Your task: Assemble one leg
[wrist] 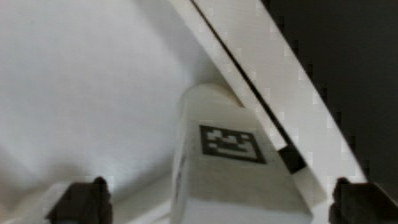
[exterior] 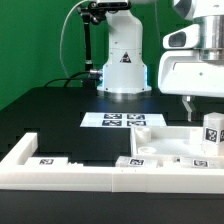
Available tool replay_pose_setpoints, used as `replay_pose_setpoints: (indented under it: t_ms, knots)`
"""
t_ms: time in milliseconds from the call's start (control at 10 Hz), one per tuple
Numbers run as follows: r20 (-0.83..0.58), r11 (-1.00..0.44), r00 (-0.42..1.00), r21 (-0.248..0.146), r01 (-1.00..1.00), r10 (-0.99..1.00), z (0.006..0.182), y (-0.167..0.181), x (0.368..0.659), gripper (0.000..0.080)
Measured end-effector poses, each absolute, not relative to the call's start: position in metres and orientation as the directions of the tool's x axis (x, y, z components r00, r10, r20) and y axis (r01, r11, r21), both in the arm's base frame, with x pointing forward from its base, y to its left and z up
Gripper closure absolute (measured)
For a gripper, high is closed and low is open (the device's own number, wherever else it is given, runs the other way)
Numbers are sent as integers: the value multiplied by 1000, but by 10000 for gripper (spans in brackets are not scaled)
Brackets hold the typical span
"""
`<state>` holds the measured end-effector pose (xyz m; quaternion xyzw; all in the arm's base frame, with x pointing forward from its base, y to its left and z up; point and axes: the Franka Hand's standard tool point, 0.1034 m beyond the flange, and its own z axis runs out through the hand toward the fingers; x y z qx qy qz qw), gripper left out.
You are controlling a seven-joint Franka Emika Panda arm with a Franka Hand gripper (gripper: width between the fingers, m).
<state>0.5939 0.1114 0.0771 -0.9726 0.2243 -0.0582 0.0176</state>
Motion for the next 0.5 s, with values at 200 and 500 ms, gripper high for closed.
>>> replay_pose_setpoints:
  t_ms: [200,500]
  knots:
    - [118,-977,970,-28,-209,-211,77,108,595,151]
    - [118,-993,986,29,118,120,77,106,596,150]
